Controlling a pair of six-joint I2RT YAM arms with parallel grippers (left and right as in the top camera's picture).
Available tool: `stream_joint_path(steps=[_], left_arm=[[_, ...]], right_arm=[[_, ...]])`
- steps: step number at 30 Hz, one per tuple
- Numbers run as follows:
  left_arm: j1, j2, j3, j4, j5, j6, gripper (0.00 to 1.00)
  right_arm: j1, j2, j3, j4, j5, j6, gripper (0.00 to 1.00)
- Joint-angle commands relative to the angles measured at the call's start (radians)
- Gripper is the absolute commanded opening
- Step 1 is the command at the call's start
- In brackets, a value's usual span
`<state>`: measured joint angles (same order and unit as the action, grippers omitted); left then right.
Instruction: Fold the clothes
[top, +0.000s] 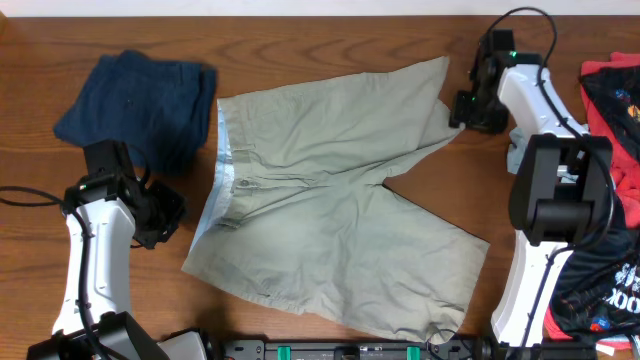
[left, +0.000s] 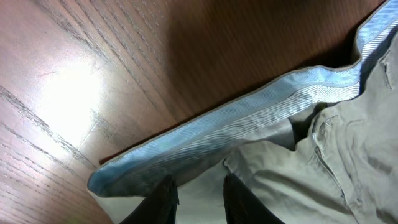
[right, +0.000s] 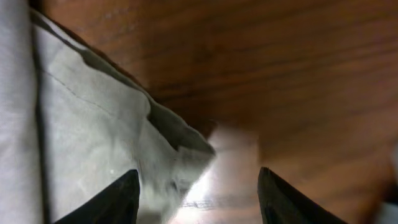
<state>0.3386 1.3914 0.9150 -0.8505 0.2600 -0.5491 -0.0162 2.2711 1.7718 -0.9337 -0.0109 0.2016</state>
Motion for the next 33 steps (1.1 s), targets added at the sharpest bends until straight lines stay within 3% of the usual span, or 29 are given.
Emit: stream_joint_path(steps=[1,2,3,4,8,15,22,25,26,27,28,33], left_arm=[[0.002,0.0,-0.001,0.003,0.001,0.006,0.27],[0.002,0.0,-0.001,0.003,0.001,0.006,0.27],[0.002,0.0,-0.001,0.003,0.001,0.006,0.28],[0.002,0.0,-0.001,0.003,0.001,0.006,0.28],[0.002,0.0,-0.001,0.003,0.001,0.007,0.28],[0.002,0.0,-0.001,0.003,0.001,0.007,0.28],[0.002,0.0,-0.001,0.003,0.001,0.007,0.28],[0.002,0.0,-0.001,0.006,0.001,0.007,0.28],[0.002,0.0,-0.001,0.007,0.001,0.007,0.29],[0.002,0.0,-0.001,0.006,0.001,0.007,0.29],[0.002,0.0,-0.001,0.007,0.001,0.007,0.33],[0.002,0.0,-0.001,0.006,0.002,0.032,0.55]], right_arm=[[0.018,0.008,-0.05,0.042,-0.034,0.015,0.54],[0.022,0.008,-0.063,0.056,-0.035,0.015,0.37],[0.023,0.008,-0.07,0.058,-0.035,0.016,0.06],[0.023,0.008,-0.071,0.05,-0.036,0.016,0.01],[0.011,-0.026,-0.021,-0.005,-0.047,0.017,0.01],[-0.033,-0.191,0.25,-0.258,-0.045,0.007,0.01],[-0.021,-0.255,0.223,-0.57,0.042,0.011,0.01],[-0.014,-0.255,0.146,-0.632,0.105,0.011,0.08],[-0.014,-0.255,0.119,-0.645,0.121,0.011,0.22],[-0.015,-0.255,0.09,-0.65,0.131,0.011,0.45],[-0.018,-0.255,0.067,-0.657,0.137,0.011,0.6],[-0.037,-0.256,0.031,-0.692,0.142,0.036,0.62]])
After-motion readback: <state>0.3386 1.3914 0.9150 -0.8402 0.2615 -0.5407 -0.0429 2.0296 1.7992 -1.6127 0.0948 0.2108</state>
